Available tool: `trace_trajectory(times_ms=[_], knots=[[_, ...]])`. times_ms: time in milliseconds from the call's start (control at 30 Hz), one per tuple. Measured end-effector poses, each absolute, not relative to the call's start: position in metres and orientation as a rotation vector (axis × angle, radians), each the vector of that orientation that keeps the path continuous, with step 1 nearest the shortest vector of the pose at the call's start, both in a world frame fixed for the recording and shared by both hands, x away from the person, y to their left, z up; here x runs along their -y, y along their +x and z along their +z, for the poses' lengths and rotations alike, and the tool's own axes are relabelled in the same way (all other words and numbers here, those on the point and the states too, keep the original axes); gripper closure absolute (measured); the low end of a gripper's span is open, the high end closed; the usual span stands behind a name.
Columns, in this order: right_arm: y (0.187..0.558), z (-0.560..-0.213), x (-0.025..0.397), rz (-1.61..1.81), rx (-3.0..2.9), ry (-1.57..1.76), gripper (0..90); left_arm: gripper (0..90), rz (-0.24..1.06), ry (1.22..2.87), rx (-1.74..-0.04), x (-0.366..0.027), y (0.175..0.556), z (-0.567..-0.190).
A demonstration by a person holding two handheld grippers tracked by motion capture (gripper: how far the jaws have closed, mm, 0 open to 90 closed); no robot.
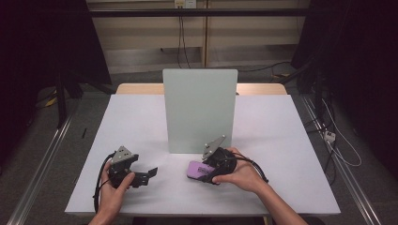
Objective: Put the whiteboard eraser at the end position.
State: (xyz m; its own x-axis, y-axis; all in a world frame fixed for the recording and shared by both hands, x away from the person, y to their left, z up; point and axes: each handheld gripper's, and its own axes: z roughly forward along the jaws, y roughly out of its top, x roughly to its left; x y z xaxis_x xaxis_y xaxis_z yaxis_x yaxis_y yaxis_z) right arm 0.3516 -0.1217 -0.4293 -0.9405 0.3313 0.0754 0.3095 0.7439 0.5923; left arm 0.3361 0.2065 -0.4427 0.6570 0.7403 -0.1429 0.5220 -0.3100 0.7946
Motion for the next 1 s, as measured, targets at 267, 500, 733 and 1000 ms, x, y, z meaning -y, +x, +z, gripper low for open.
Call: trace_trajectory(times_ms=[267, 500, 733, 1000], knots=[[0.352, -0.433, 0.121, 0.986, -2.896, 0.533, 41.3, 5.4, 0.307, 1.999, -0.964, -0.203, 0.335, -0.444], [0.353, -0.433, 0.121, 0.973, -2.874, 0.583, 33.2, 5.4, 0.306, 1.988, -0.974, -0.206, 0.335, -0.444], [0.352, -0.435, 0.124, 0.983, -2.807, 0.654, 12.8, 5.4, 0.311, 1.993, -0.958, -0.205, 0.334, -0.442], [0.351, -0.427, 0.131, 1.109, -2.721, 0.729, 8.2, 5.4, 0.313, 1.986, -0.961, -0.207, 0.334, -0.441]])
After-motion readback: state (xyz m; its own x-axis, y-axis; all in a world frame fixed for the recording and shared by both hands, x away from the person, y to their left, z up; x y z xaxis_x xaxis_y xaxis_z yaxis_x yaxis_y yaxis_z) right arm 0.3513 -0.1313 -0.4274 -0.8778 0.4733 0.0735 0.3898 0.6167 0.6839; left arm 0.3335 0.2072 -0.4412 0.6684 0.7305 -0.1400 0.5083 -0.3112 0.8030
